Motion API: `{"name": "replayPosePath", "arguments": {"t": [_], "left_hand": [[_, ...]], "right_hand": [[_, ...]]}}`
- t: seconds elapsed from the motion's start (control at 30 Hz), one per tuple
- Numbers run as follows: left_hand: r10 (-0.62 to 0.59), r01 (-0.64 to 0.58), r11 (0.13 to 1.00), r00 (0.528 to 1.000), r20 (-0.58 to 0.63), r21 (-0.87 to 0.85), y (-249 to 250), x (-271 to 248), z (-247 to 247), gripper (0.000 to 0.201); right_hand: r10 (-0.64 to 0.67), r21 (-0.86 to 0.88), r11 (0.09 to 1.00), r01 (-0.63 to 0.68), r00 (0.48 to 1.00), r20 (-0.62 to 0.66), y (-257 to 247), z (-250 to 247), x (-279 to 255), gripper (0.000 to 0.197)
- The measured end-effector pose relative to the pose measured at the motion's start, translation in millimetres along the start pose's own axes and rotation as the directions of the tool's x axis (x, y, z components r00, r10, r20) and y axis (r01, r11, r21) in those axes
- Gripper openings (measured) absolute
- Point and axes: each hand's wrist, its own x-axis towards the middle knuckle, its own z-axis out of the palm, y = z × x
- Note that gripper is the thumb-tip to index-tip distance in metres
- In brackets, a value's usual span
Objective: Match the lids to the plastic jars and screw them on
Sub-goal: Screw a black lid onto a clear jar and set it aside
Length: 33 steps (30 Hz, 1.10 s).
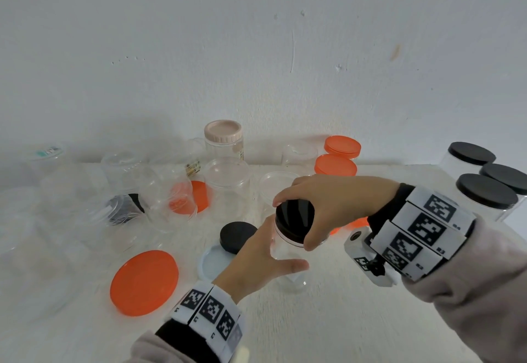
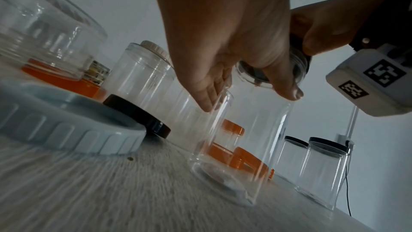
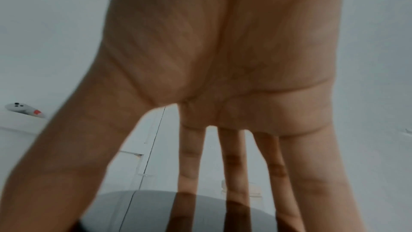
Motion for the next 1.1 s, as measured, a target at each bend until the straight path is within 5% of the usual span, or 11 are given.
{"name": "replayPosePath", "arguments": {"t": [0.2, 0.37, 0.6, 0.83, 0.97, 1.1], "left_hand": [[0.010, -0.011, 1.000, 1.000, -0.016, -0.015, 2, -1, 1, 0.081], [0.014, -0.015, 0.998, 1.000, -0.019, -0.067, 1, -2, 4, 0.086], [0.008, -0.009, 0.999, 1.000, -0.009, -0.032, 1, -1, 2, 0.089], [0.014, -0.014, 0.999, 1.000, -0.008, -0.045, 0, -1, 3, 0.091], [0.007, -0.008, 0.999, 1.000, -0.009, -0.054, 1, -2, 3, 0.088], [0.007, -0.008, 0.999, 1.000, -0.008, -0.039, 2, -2, 3, 0.090]], "right_hand": [[0.014, -0.053, 0.998, -0.021, 0.990, -0.140, -2, 9, 1, 0.064], [0.151, -0.101, 0.979, -0.176, 0.964, -0.220, -8, 19, 4, 0.067], [0.136, -0.085, 0.988, -0.129, 0.988, 0.077, -10, 1, 1, 0.094], [0.116, -0.066, 0.991, -0.118, 0.993, -0.031, -6, 5, 4, 0.068], [0.175, -0.083, 0.978, -0.189, 0.972, -0.157, -6, 14, 7, 0.071], [0.141, -0.052, 0.989, -0.141, 0.990, 0.003, -3, 4, 3, 0.082]]}}
